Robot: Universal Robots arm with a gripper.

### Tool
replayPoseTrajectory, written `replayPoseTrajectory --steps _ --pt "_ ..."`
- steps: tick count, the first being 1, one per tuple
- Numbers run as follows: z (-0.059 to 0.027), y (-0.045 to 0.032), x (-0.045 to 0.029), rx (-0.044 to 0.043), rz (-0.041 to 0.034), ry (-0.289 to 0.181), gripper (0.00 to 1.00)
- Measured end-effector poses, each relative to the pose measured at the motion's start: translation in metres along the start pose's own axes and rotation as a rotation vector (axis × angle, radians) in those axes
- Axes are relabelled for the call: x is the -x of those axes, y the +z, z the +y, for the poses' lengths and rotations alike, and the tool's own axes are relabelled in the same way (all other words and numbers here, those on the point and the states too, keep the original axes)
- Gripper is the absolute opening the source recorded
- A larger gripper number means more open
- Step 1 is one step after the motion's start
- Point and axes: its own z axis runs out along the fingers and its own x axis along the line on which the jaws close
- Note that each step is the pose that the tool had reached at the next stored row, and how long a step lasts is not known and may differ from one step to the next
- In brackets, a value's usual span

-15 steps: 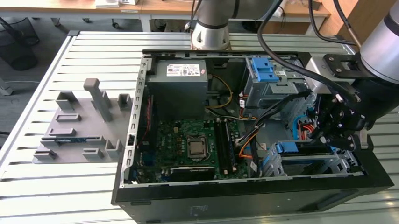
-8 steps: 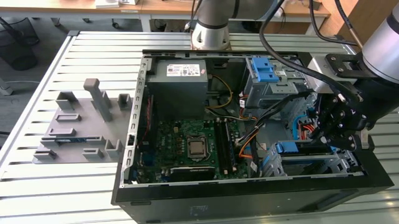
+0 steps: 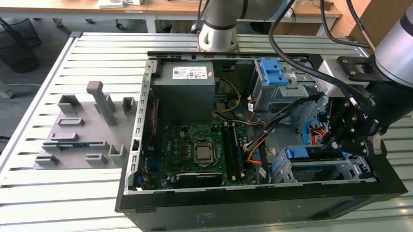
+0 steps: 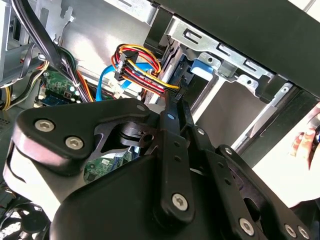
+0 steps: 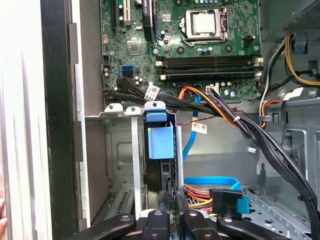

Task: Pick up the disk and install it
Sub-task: 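Insert the first disk wire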

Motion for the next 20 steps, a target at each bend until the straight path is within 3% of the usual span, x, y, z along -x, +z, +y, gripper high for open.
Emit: replayPoseTrajectory --steps 20 --pt "-0.0058 0.0039 0.0003 0.0217 0.0015 0.001 0.18"
